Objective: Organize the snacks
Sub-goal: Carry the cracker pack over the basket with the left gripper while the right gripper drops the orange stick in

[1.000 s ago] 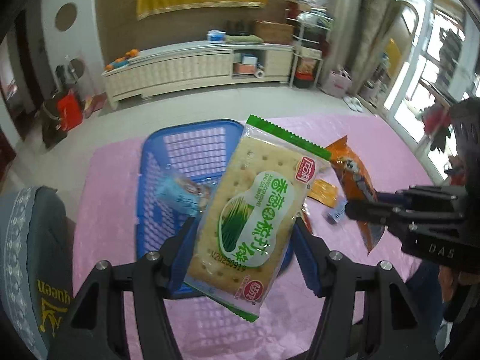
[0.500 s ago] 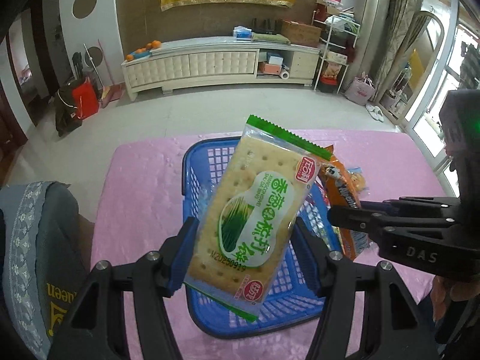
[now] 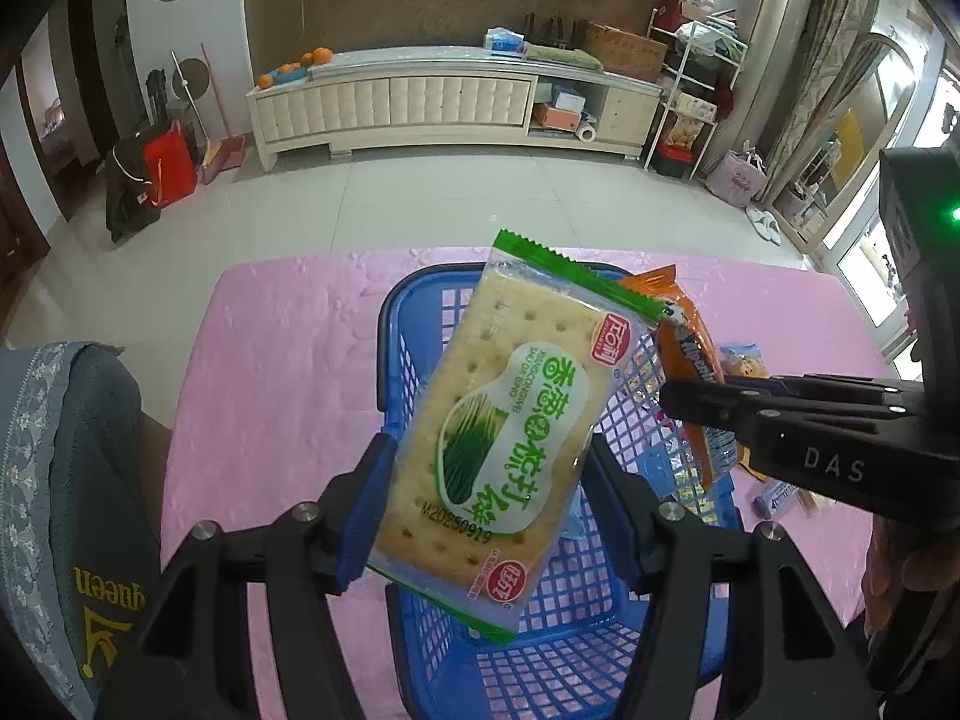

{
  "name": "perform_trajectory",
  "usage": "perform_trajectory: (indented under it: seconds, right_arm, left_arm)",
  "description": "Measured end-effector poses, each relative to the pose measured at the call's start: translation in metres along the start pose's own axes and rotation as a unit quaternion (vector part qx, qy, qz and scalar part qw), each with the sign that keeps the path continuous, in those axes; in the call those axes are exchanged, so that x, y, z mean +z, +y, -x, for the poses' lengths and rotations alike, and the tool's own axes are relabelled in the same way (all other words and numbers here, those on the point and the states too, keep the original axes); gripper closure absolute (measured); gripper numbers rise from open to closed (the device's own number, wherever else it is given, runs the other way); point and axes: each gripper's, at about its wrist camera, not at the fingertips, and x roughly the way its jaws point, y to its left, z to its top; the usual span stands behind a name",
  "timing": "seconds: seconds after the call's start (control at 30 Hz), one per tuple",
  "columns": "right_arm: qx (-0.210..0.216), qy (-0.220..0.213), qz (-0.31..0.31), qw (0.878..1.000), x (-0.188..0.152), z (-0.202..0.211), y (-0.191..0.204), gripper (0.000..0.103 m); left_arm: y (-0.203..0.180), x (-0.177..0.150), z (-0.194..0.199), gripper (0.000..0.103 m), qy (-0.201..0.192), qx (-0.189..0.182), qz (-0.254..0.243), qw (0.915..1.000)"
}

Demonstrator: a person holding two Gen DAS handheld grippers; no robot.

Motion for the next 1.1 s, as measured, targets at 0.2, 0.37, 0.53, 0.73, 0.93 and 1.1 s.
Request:
perform_trajectory:
  seconds: [0.2,0.37,0.53,0.73,0.93,1.1]
  right_arm:
    - [-0.02,-0.004,0.001,1.0,0.006,-0.002,-0.002,0.024]
    - [-0.034,-0.02,0.016,0.999,0.002,0.004,-0.001,0.013]
    - [-0.037,-0.013,0.012,0.999,-0.003,0.006,-0.008,0.013]
    - [-0.046,-0.015,0.013,0.999,-0.009,0.013,-0.02,0.013]
    - [-0.055,-0.017,0.027,0.998,-0.012,0.018,-0.027,0.013]
    - [-0.065,-0.025,0.034,0.997,-0.012,0.02,-0.036,0.013]
  left_arm:
    - [-0.002,-0.003,0.001,0.043,0.0,0.001,-0.004,1.0]
    - [0.0,-0.005,0.001,0.043,0.005,0.002,-0.001,1.0]
    - [-0.002,0.002,0.001,0.043,0.007,0.002,-0.002,1.0]
    - [-0.005,0.008,-0.001,0.043,0.009,-0.001,-0.005,0.9999]
    - [-0.013,0.011,-0.01,0.043,0.015,-0.006,-0.012,0.9998]
    - [-0.02,0.018,-0.025,0.043,0.024,-0.009,-0.012,0.9996]
